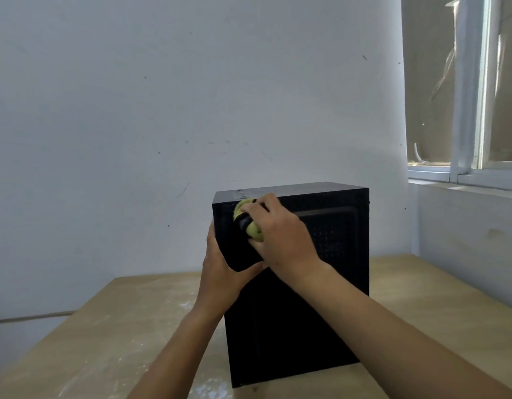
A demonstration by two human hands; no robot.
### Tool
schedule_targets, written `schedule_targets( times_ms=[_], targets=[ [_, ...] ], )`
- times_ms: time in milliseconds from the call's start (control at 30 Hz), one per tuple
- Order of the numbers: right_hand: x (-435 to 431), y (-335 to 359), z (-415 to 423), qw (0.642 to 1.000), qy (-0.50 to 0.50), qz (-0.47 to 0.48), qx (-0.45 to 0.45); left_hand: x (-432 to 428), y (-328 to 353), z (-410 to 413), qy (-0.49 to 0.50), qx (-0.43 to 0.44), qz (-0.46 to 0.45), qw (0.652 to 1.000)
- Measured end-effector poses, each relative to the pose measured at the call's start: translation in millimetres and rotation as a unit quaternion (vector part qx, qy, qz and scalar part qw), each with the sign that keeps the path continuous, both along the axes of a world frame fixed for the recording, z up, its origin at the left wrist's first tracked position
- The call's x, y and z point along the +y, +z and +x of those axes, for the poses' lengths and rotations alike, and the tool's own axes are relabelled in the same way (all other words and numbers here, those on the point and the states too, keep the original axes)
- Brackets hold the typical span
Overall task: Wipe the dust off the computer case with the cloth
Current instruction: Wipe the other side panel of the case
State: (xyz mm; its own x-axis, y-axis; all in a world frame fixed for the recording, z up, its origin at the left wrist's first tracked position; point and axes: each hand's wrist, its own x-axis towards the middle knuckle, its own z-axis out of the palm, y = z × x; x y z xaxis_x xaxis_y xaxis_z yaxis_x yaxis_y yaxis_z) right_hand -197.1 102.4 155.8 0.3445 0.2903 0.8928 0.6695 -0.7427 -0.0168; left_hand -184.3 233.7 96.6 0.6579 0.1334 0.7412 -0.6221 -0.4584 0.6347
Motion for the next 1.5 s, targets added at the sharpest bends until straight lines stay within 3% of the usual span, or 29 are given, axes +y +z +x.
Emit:
schedule_targets(
  times_ms=[133, 267, 433, 633, 733, 933, 1167, 1500],
  targets=[
    [24, -23, -1, 0.994, 0.003, -0.111, -0.021, 4, -10, 5, 0.003, -0.003, 0.007, 1.0],
    [26, -20, 3, 0.991, -0.003, -0.124, -0.045, 4, -12, 5, -0.006, 0.027, 0.011, 1.0],
    [41, 20, 3, 0.999, -0.025, 0.01, -0.039, -1, -6, -1, -0.014, 0.018, -0.007, 1.0],
    [45, 1, 6, 0.998, 0.006, -0.032, -0.061, 0, -11, 4, 0.017, 0.027, 0.0, 1.0],
    [30, 0, 6, 0.999, -0.013, 0.008, -0.046, -1, -9, 1, 0.007, 0.018, -0.01, 1.0],
    [-39, 3, 8, 0.99, -0.071, 0.117, 0.028, 3, -8, -1, 0.004, 0.014, 0.01, 1.0],
    [-145, -4, 23, 0.943, -0.163, 0.277, 0.091, -1, 1, -2, 0.005, 0.019, 0.023, 1.0],
    [-103, -13, 18, 0.951, -0.107, 0.281, 0.076, -2, 2, -3, 0.01, 0.029, 0.03, 0.999]
  ],
)
